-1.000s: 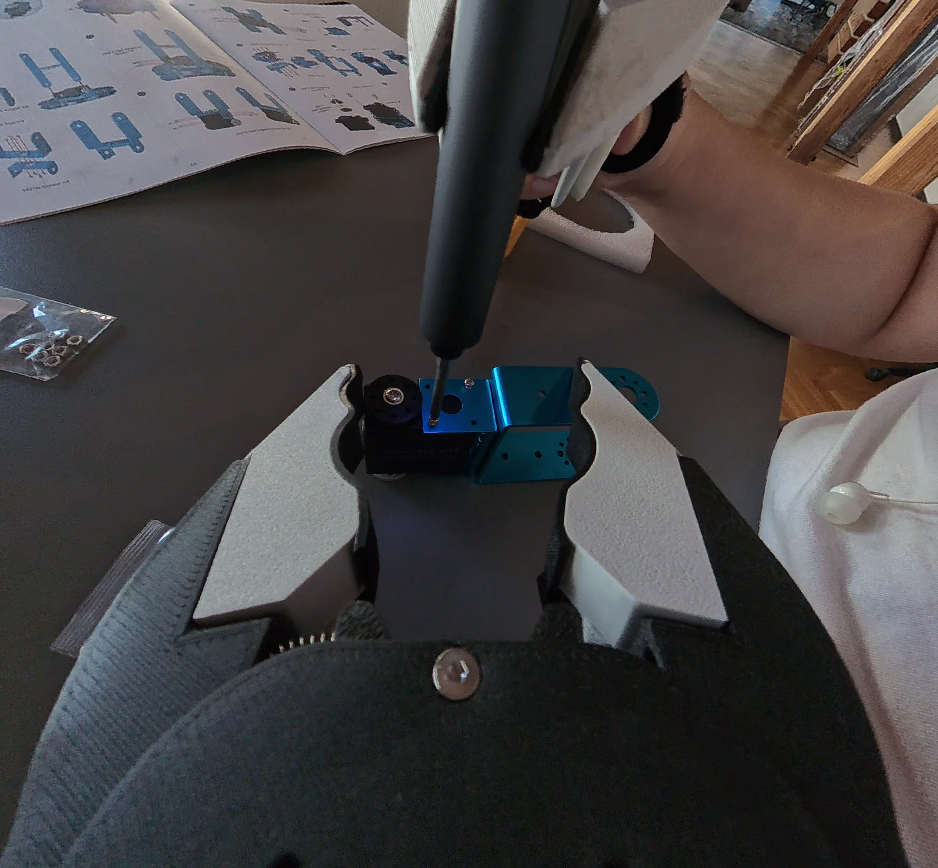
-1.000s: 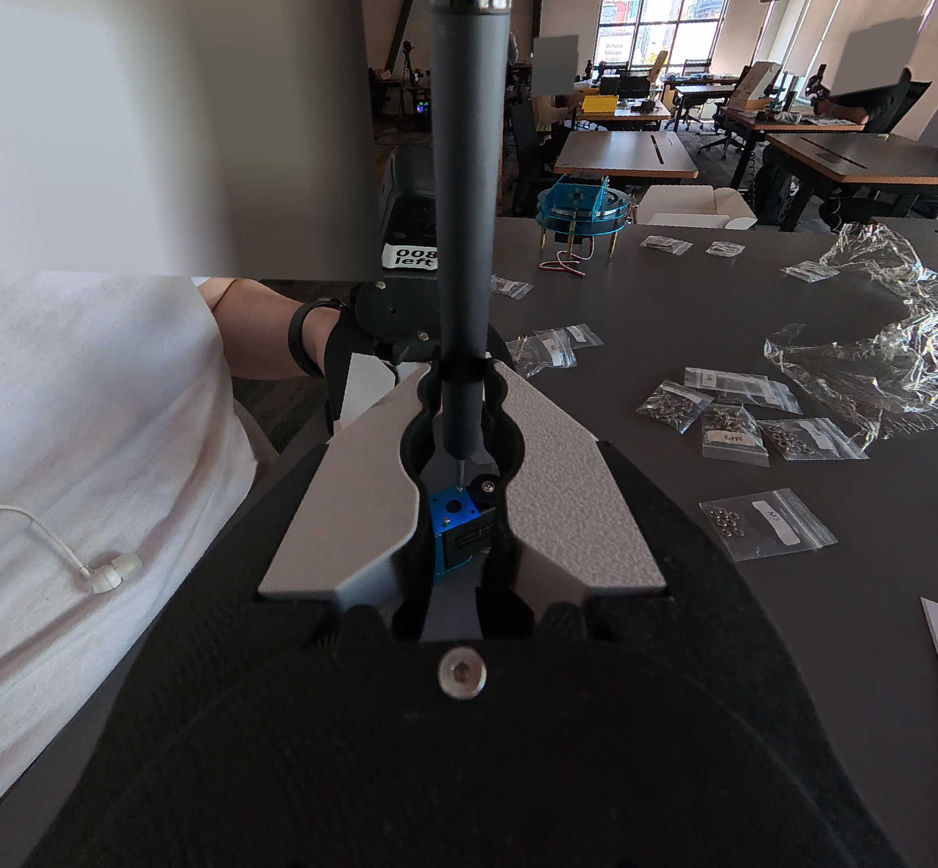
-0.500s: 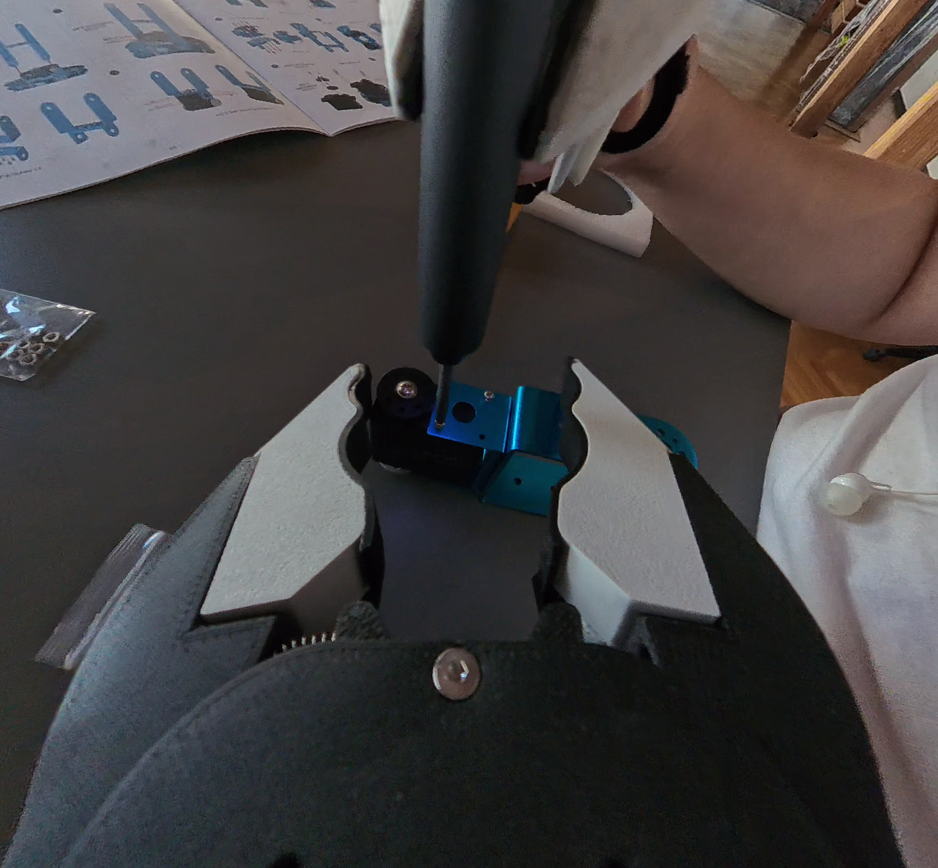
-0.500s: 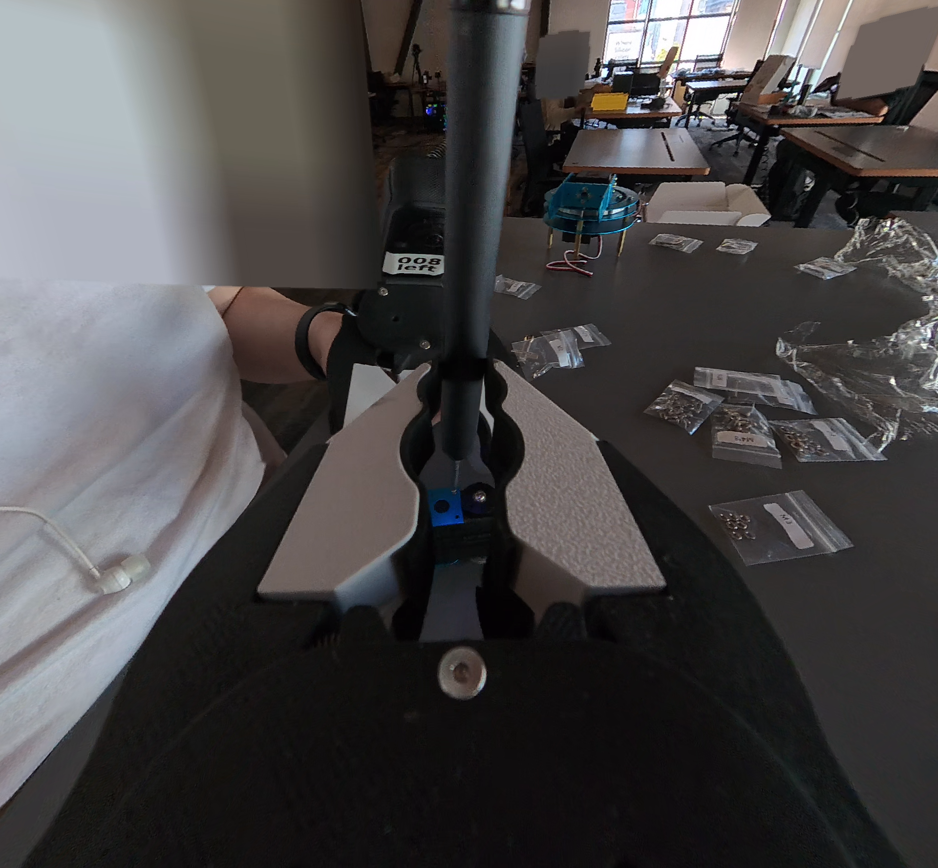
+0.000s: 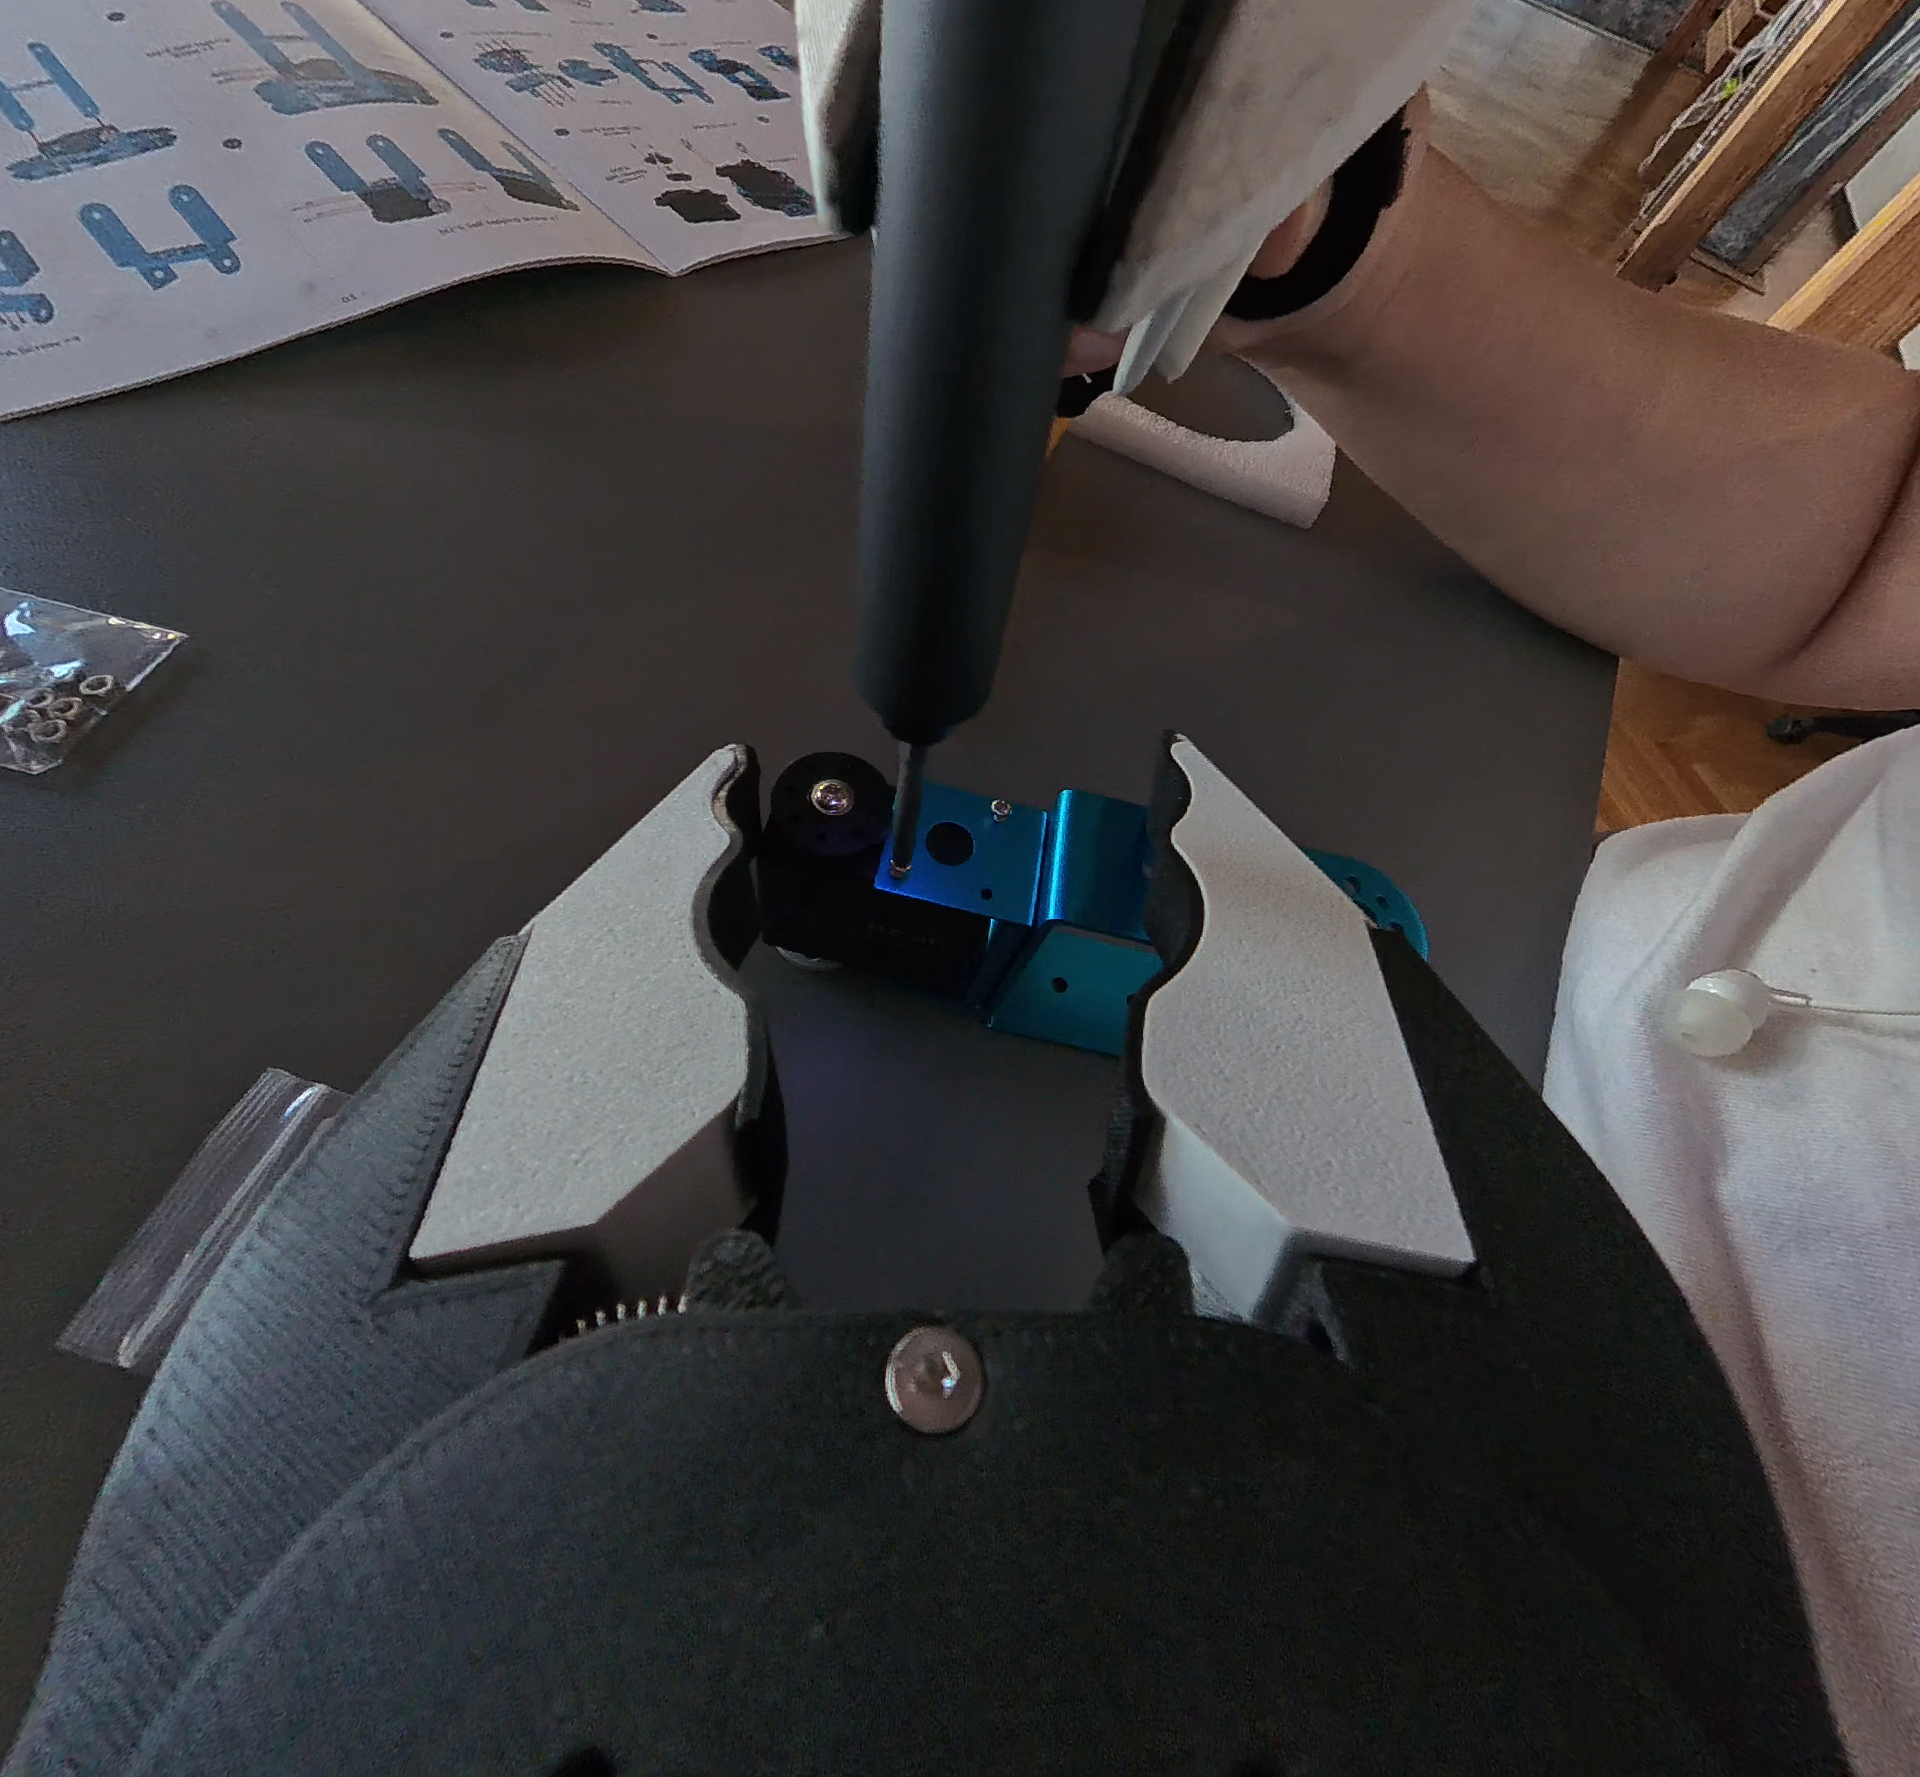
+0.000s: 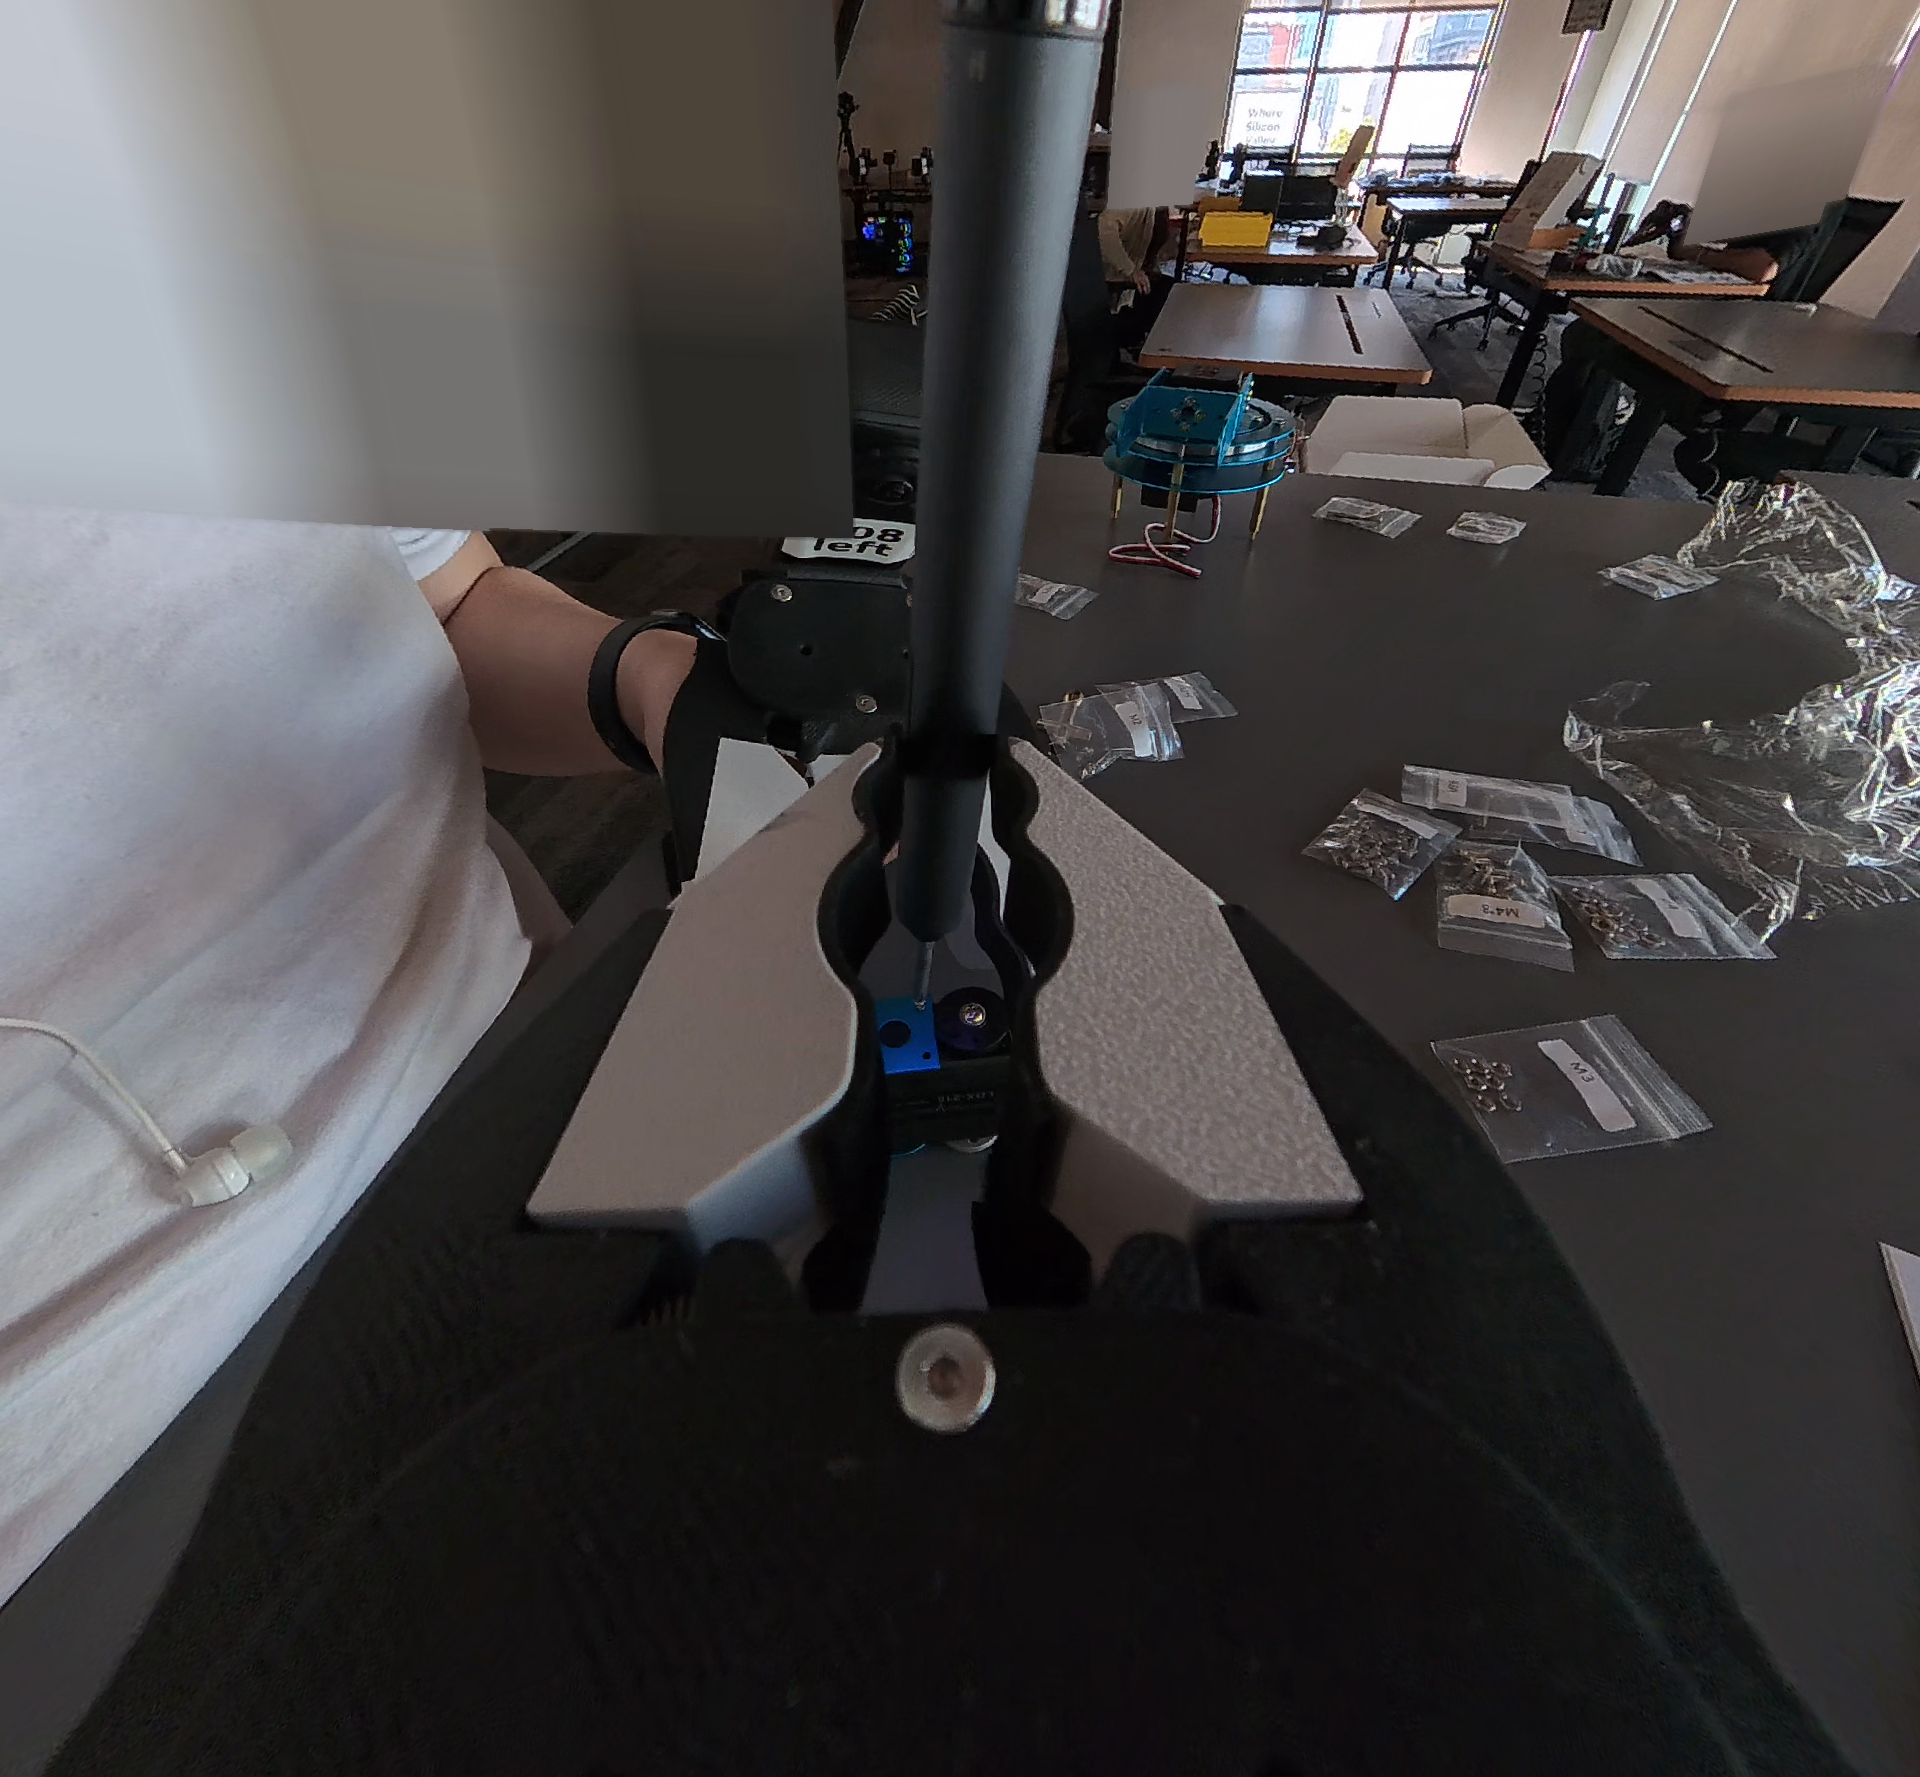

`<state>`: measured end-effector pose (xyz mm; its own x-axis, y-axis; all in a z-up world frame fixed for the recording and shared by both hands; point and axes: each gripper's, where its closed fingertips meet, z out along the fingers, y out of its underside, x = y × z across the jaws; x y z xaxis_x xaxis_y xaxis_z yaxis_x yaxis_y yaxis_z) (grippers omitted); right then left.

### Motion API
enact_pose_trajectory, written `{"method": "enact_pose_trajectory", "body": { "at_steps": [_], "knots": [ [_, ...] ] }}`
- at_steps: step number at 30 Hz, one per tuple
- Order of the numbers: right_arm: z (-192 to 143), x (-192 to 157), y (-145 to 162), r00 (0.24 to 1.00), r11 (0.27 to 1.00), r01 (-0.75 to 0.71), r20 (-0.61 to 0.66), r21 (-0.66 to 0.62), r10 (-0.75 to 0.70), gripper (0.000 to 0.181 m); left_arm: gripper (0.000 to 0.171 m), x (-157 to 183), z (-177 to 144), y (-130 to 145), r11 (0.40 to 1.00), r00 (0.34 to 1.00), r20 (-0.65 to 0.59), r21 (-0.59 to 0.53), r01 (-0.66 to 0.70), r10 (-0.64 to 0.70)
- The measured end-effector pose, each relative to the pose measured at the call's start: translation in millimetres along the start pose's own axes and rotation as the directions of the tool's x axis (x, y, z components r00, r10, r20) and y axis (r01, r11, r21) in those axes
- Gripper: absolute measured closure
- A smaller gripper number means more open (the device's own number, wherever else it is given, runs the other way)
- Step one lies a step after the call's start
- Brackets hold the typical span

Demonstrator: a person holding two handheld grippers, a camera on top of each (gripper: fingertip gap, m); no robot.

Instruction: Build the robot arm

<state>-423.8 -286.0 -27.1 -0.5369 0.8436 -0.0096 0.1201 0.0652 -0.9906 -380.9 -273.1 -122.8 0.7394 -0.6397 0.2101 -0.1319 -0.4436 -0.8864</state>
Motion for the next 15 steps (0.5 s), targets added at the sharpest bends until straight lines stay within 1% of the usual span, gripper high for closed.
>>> {"method": "enact_pose_trajectory", "body": {
  "at_steps": [10, 13, 15],
  "knots": [
    [0.9, -0.9, -0.4, 1.0, 1.0, 0.01, -0.004, -0.002, -0.01, 0.165, 0.096, -0.1, 0.0, 0.1, 1.0, 1.0, -0.004, -0.002, 0.007, -0.007],
    [1.1, -0.3, -0.4, 1.0, 1.0, 0.0, -0.003, -0.001, 0.0, 0.164, 0.096, -0.1, 0.1, 0.1, 1.0, 1.0, -0.005, -0.002, 0.009, -0.009],
    [1.2, -1.6, -0.5, 0.999, 1.0, -0.028, 0.023, 0.003, 0.028, 0.164, 0.097, -0.1, 0.0, 0.3, 1.0, 1.0, -0.006, -0.003, 0.011, -0.011]
  ]
}}
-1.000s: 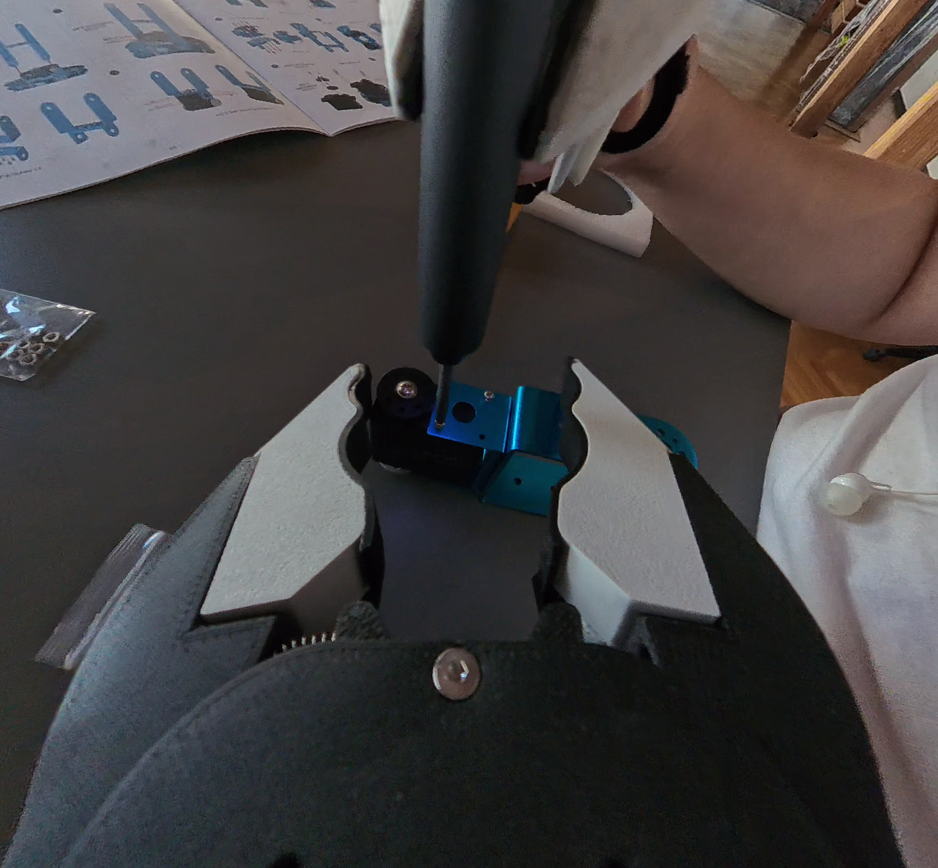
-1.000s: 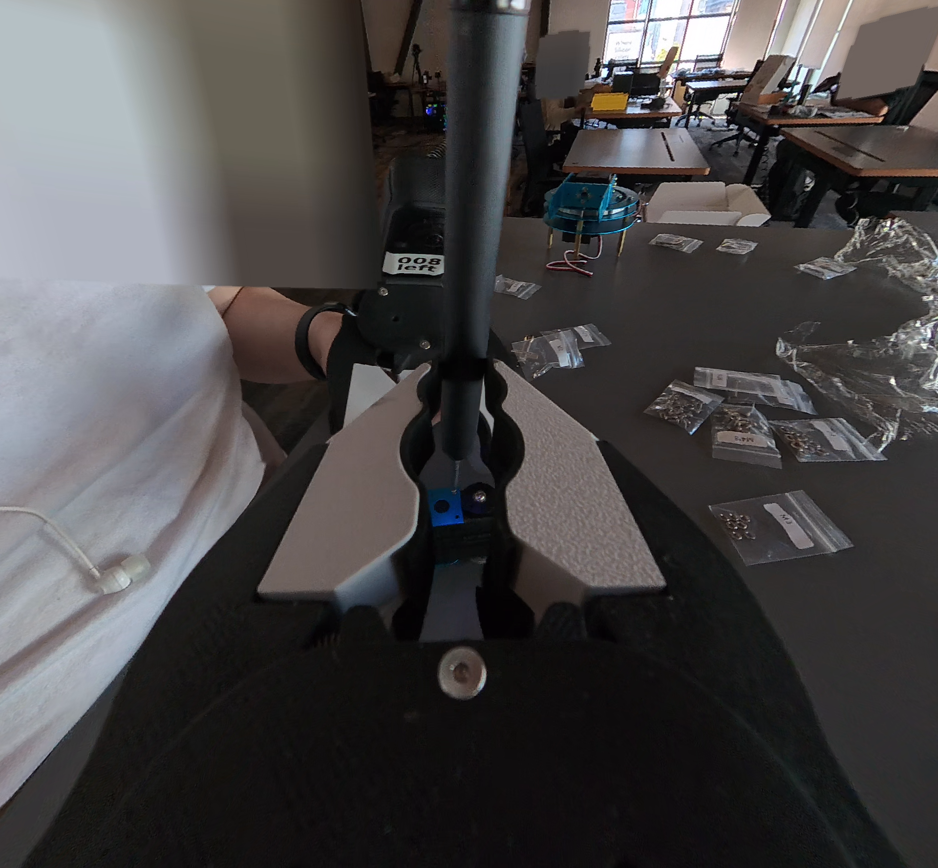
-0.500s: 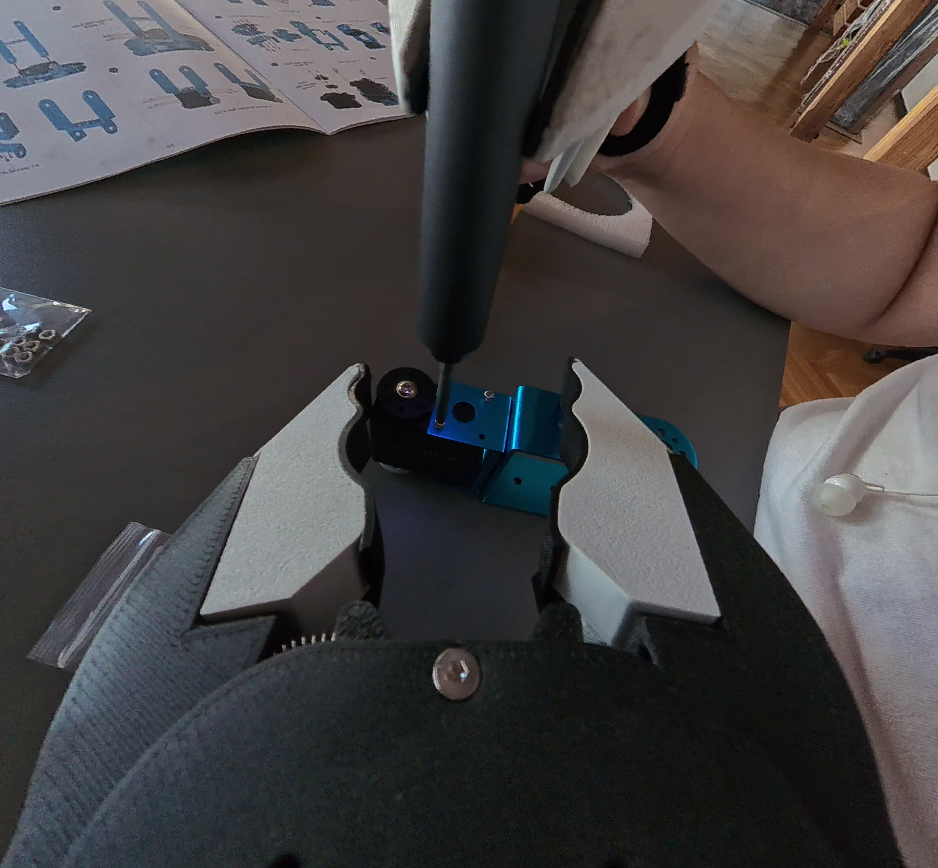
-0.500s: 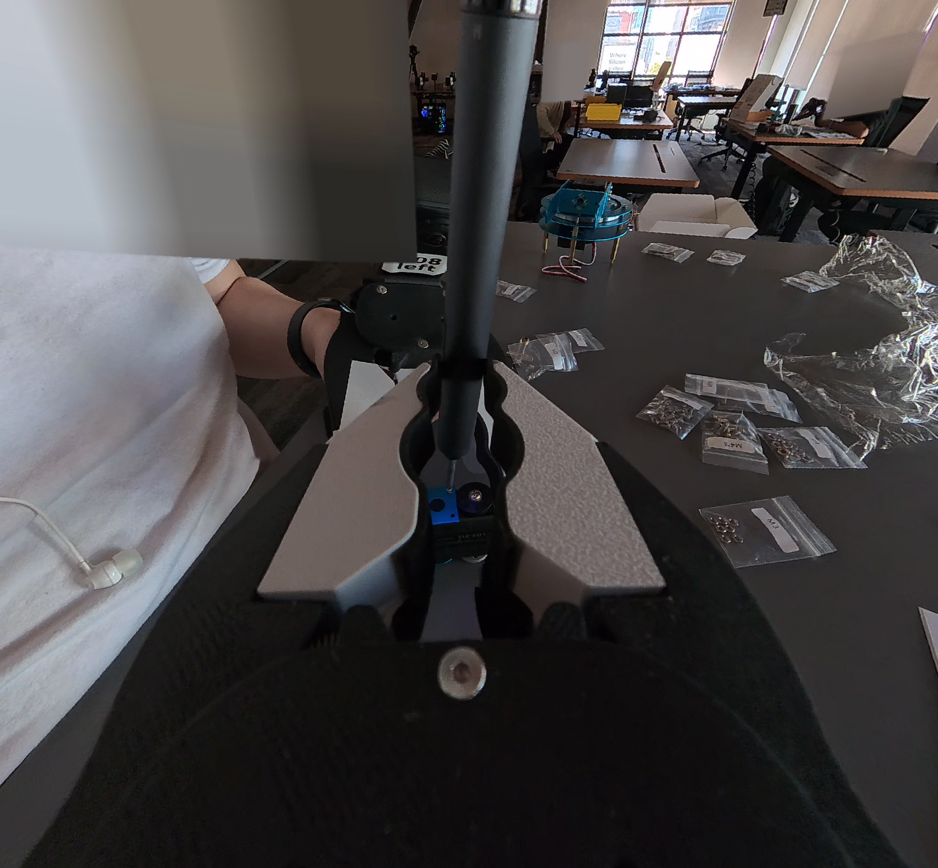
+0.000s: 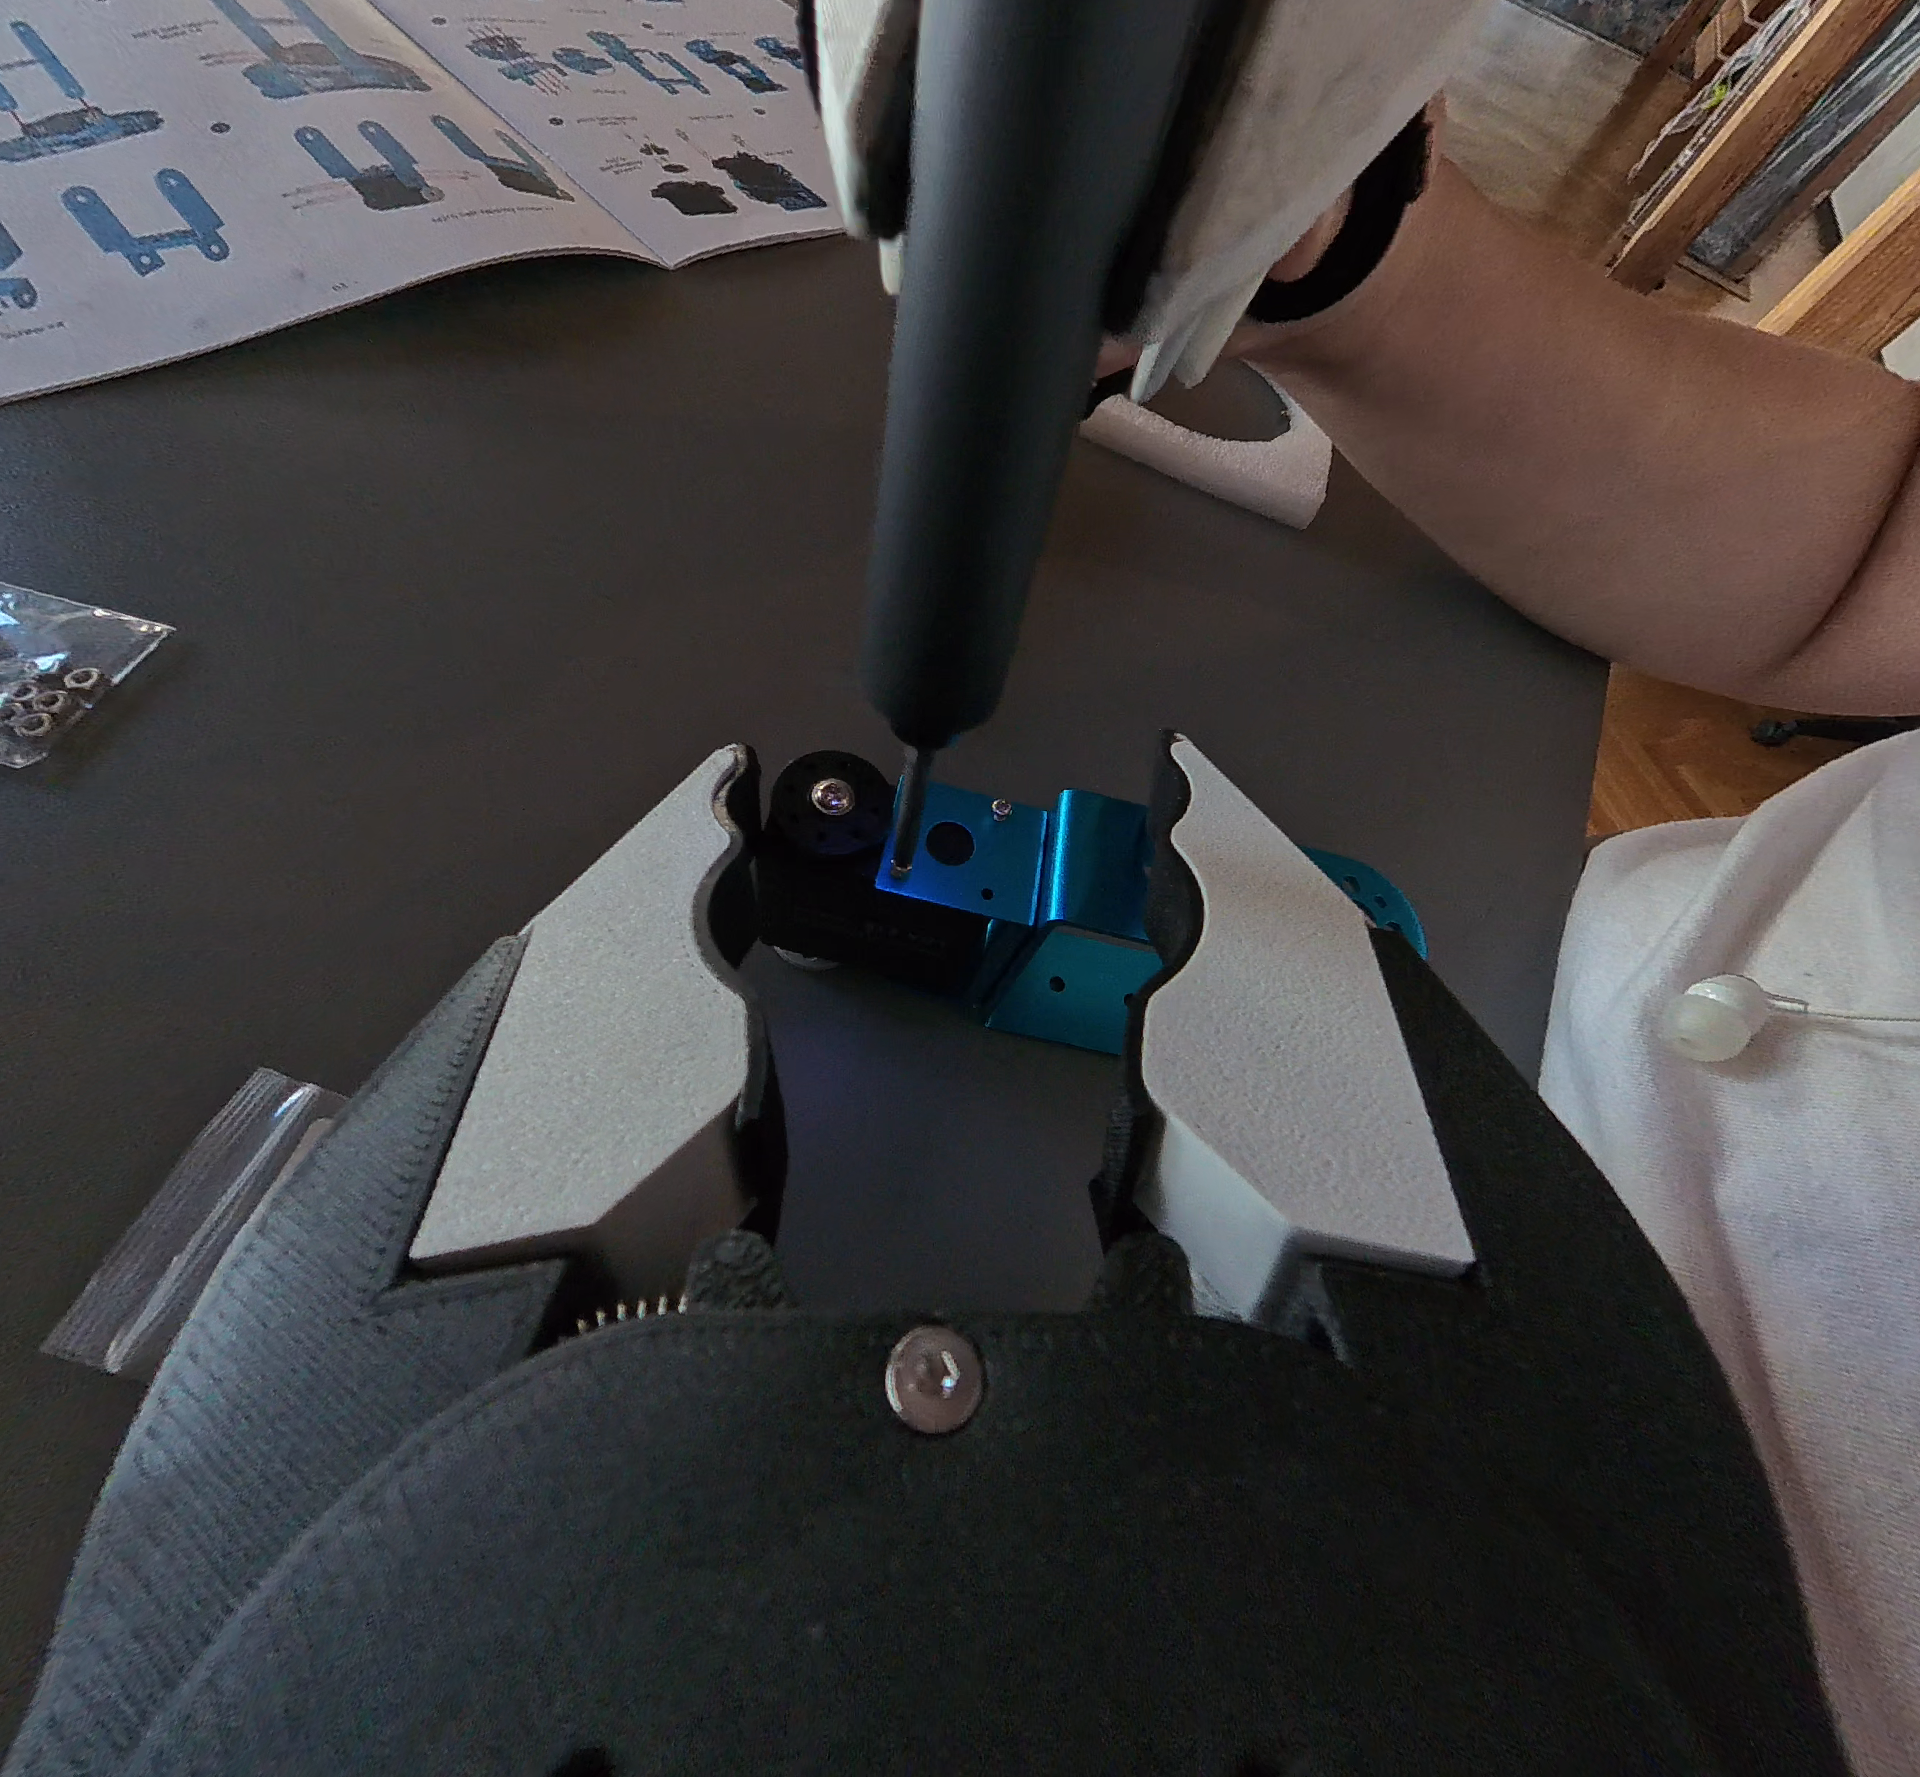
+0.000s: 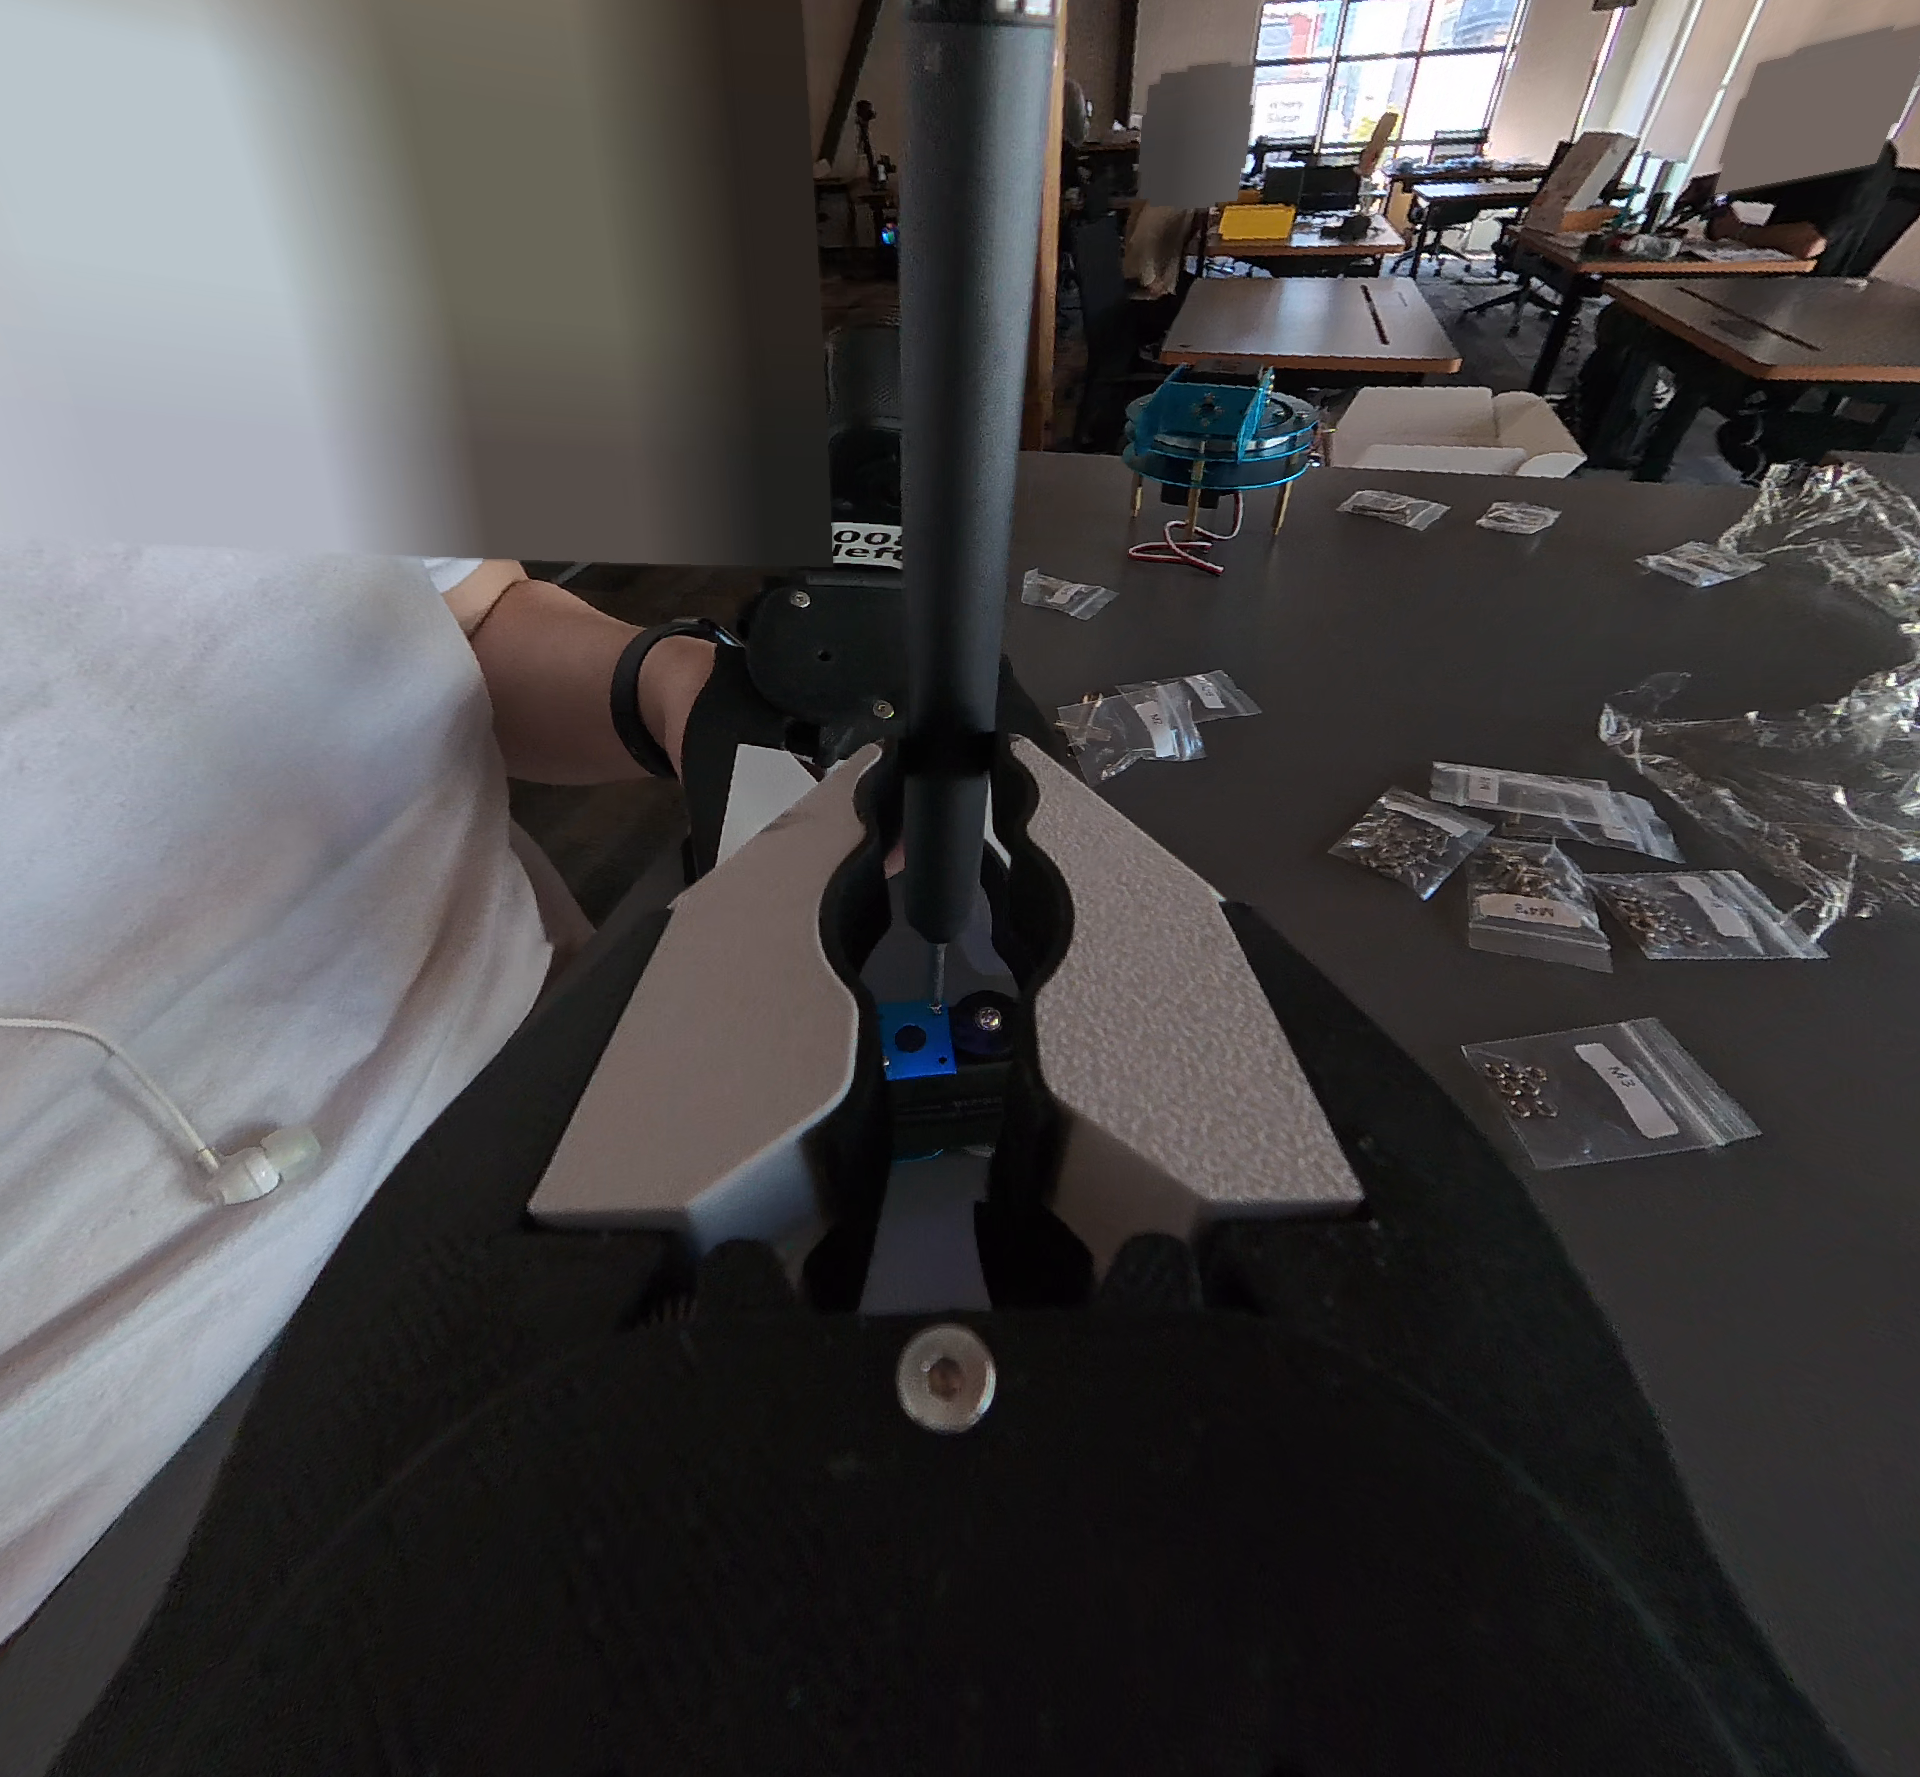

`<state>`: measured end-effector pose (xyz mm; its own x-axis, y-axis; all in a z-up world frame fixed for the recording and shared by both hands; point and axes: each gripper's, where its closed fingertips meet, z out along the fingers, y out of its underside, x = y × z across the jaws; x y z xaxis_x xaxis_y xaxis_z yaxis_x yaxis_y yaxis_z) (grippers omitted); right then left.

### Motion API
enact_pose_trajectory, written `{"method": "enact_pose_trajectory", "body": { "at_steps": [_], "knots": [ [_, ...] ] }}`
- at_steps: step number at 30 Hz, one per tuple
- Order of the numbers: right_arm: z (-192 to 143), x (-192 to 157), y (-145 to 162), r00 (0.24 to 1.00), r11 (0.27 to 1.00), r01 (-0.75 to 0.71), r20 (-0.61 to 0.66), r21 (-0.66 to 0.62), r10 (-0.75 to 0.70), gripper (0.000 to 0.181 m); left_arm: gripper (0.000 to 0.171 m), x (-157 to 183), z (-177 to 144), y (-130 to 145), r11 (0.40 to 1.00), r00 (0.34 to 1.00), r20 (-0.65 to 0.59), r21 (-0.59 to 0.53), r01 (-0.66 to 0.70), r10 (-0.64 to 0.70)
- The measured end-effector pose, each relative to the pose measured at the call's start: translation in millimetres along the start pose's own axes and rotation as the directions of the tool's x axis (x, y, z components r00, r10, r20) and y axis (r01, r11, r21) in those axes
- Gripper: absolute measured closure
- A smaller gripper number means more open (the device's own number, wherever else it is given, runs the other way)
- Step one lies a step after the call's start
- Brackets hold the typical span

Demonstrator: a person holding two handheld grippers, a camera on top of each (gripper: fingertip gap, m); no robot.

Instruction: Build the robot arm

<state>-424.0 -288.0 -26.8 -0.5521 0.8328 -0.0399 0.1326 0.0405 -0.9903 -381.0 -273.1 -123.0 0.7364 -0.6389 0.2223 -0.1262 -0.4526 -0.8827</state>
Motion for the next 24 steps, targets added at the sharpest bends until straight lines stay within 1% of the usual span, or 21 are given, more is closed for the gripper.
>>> {"method": "enact_pose_trajectory", "body": {
  "at_steps": [3, 8, 12, 16, 20, 24],
  "knots": [
    [-2.1, 1.2, 0.0, 1.0, 1.0, 0.012, -0.001, 0.009, -0.012, 0.164, 0.097, 0.0, 0.1, 0.0, 1.0, 1.0, -0.004, -0.001, 0.004, -0.004],
    [-3.2, -1.6, 0.5, 0.999, 0.999, 0.035, 0.02, -0.013, -0.035, 0.164, 0.097, 0.0, 0.1, 0.0, 1.0, 1.0, -0.006, -0.002, 0.005, -0.005],
    [-3.1, -4.0, 0.7, 0.997, 1.0, 0.024, 0.068, -0.013, -0.023, 0.165, 0.097, 0.1, 0.3, 0.0, 1.0, 1.0, -0.008, -0.004, 0.007, -0.007],
    [-0.9, -8.6, 0.6, 0.985, 1.0, 0.02, 0.171, -0.007, -0.018, 0.165, 0.097, 0.4, 0.3, 0.1, 1.0, 1.0, -0.011, -0.006, 0.008, -0.008],
    [-0.7, -8.3, 0.5, 0.97, 0.999, 0.035, 0.24, -0.008, -0.032, 0.164, 0.097, 0.9, 0.3, 0.3, 1.0, 1.0, -0.013, -0.007, 0.008, -0.008],
    [-0.2, -7.8, 0.3, 0.96, 0.999, 0.043, 0.277, 0.014, -0.046, 0.164, 0.097, 1.1, 0.4, 0.4, 1.0, 1.0, -0.015, -0.008, 0.01, -0.01]
  ]
}}
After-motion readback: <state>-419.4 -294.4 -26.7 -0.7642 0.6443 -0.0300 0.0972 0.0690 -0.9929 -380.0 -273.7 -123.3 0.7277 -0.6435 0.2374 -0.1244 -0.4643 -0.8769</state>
